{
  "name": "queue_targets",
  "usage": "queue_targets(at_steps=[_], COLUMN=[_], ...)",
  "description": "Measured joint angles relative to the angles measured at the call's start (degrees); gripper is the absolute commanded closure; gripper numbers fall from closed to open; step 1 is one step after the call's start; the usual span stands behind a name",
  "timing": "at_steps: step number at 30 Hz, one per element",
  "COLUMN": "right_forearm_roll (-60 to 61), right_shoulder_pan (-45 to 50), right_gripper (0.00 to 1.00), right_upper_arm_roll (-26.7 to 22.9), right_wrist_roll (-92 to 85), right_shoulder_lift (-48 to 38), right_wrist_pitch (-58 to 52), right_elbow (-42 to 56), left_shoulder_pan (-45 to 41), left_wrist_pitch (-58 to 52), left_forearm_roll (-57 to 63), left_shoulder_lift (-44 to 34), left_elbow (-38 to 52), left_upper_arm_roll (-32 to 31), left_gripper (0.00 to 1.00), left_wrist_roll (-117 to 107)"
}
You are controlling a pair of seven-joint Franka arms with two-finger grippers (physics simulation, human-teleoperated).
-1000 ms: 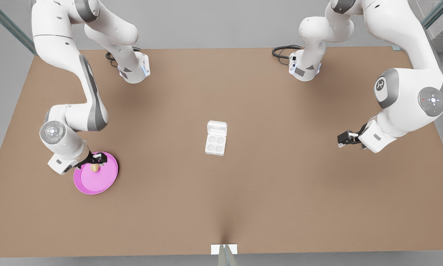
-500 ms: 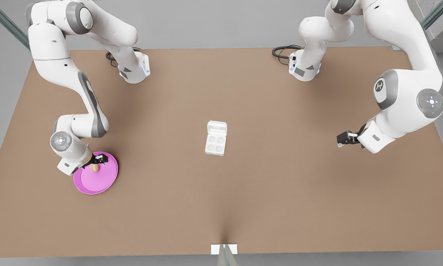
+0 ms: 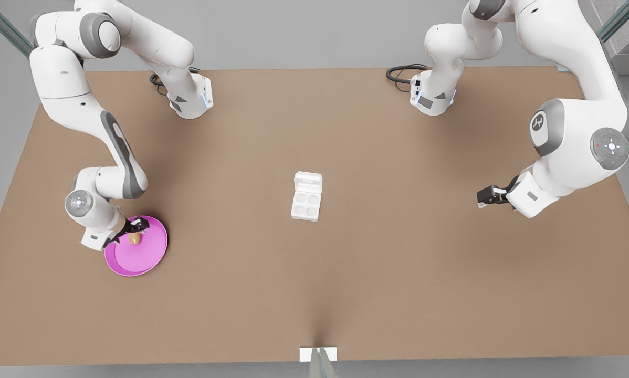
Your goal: Pack egg into the box and close the box lid
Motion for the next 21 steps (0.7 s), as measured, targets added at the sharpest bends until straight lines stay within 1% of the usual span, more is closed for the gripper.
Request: queue_targets(at_steps=[7,14,15,16,19,21], right_forearm_roll=[-0.04,-0.03,-0.04,-0.04,-0.04,-0.04], right_shoulder_pan=[-0.88,-1.57,-1.55,-1.63,-1.63,-1.63], right_gripper=[0.0,0.0,0.16,0.28,0.37,0.37], right_upper_arm_roll=[-0.09,-0.09,-0.09,-0.09,-0.09,-0.09], right_wrist_roll=[-0.7,-0.76,-1.14,-1.23,-1.23,-1.54], right_shoulder_lift=[2.6,3.17,3.22,3.32,3.71,4.06], right_wrist_pitch=[1.14,1.14,1.14,1.14,1.14,1.14], right_elbow=[0.95,0.18,0.26,0.26,0.41,0.61], left_shoulder_pan=[0.0,-0.03,0.02,0.0,0.0,0.0], left_wrist_pitch=[-0.04,-0.3,-0.3,-0.3,-0.33,-0.39], left_forearm_roll=[0.0,0.0,0.0,0.0,0.0,0.0], left_shoulder_lift=[0.0,0.0,0.0,0.0,0.0,0.0], left_elbow=[0.0,0.0,0.0,0.0,0.0,0.0], left_upper_arm_roll=[-0.02,0.03,-0.02,-0.02,-0.02,-0.02], left_gripper=[0.0,0.0,0.0,0.0,0.0,0.0], left_wrist_roll=[0.0,0.0,0.0,0.0,0.0,0.0])
